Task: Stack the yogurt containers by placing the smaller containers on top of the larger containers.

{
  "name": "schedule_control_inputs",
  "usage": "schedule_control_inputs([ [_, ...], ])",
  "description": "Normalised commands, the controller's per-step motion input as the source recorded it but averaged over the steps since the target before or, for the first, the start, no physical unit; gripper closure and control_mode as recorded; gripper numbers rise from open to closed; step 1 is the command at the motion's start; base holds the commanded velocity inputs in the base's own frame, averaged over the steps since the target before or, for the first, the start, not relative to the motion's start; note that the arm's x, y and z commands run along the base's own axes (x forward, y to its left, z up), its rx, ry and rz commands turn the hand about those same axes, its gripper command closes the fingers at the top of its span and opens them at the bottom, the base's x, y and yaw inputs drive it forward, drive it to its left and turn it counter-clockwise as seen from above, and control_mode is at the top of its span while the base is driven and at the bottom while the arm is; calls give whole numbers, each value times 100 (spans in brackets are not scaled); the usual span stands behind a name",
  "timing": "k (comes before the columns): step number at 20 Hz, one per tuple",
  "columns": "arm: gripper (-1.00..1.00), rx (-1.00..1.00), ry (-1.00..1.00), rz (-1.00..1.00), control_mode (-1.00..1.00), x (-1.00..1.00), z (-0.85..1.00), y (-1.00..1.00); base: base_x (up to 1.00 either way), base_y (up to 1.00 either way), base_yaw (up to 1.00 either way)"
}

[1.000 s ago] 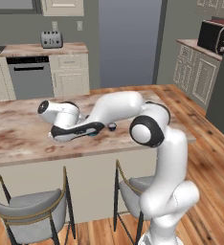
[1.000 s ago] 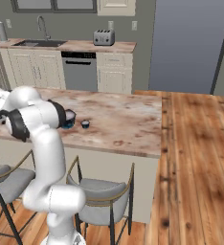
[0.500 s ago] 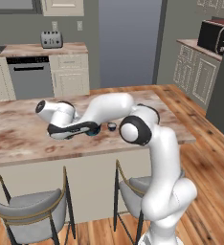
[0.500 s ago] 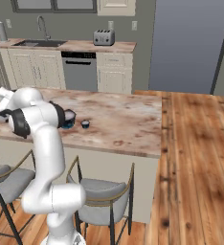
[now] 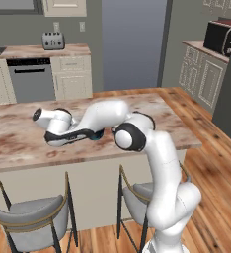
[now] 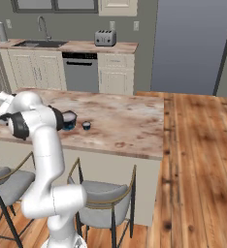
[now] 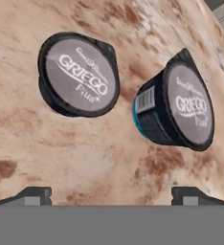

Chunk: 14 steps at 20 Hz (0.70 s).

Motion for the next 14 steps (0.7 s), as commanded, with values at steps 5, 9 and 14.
schedule_control_inputs([
  [5, -100, 0, 0, 8, -100, 5, -1, 1, 0, 0, 0],
  [9, -100, 0, 0, 10, -100, 12, -1, 0, 0, 0, 0],
  [14, -100, 0, 0, 9, -100, 19, -7, 0, 0, 0, 0],
])
